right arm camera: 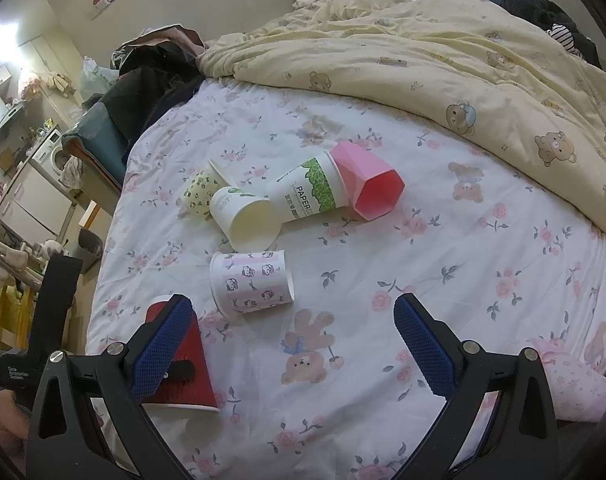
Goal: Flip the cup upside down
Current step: 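Lift the red wavy cup with the left gripper, stand it on the bed, open, then move the right gripper to the standing red cup and grasp its side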
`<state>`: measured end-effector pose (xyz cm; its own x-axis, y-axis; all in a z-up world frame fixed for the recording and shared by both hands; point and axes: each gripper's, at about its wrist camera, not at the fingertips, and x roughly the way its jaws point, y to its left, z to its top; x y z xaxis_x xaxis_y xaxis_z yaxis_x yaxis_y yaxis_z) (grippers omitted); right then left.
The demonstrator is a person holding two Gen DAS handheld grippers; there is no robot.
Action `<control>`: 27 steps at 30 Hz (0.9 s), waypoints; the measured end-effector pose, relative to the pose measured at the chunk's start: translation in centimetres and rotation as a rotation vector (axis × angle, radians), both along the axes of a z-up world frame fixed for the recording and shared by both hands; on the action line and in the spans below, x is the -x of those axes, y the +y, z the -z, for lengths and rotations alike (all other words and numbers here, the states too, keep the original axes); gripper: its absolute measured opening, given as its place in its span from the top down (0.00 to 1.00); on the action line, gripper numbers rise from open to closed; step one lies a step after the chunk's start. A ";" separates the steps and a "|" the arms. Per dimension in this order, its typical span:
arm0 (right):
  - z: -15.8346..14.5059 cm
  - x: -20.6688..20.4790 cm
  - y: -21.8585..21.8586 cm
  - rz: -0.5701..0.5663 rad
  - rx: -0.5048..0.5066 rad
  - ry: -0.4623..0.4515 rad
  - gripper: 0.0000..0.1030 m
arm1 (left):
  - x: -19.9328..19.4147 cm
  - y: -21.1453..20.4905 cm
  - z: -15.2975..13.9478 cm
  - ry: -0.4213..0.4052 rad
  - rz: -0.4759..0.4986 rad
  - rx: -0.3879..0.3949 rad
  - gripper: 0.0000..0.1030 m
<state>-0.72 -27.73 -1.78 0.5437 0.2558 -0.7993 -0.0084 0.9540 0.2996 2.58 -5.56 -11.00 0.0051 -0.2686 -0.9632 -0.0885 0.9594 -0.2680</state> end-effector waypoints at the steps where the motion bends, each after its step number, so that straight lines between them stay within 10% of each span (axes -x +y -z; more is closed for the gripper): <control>1: 0.0 0.0 -0.1 0.001 0.000 0.001 0.00 | 0.0 0.0 0.0 0.000 0.001 0.003 0.24; 8: 0.0 0.0 -0.1 0.000 0.001 0.002 0.00 | 0.1 -0.7 -0.1 -0.016 0.033 0.015 0.04; 27: 1.0 -0.2 0.9 -0.024 0.038 0.032 0.00 | 1.6 1.4 -8.9 -0.256 0.079 0.027 0.03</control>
<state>-0.52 -26.83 -2.77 0.5122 0.2376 -0.8253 -0.0225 0.9643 0.2637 1.00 -4.19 -2.09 0.2256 -0.3034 -0.9258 0.0603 0.9528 -0.2976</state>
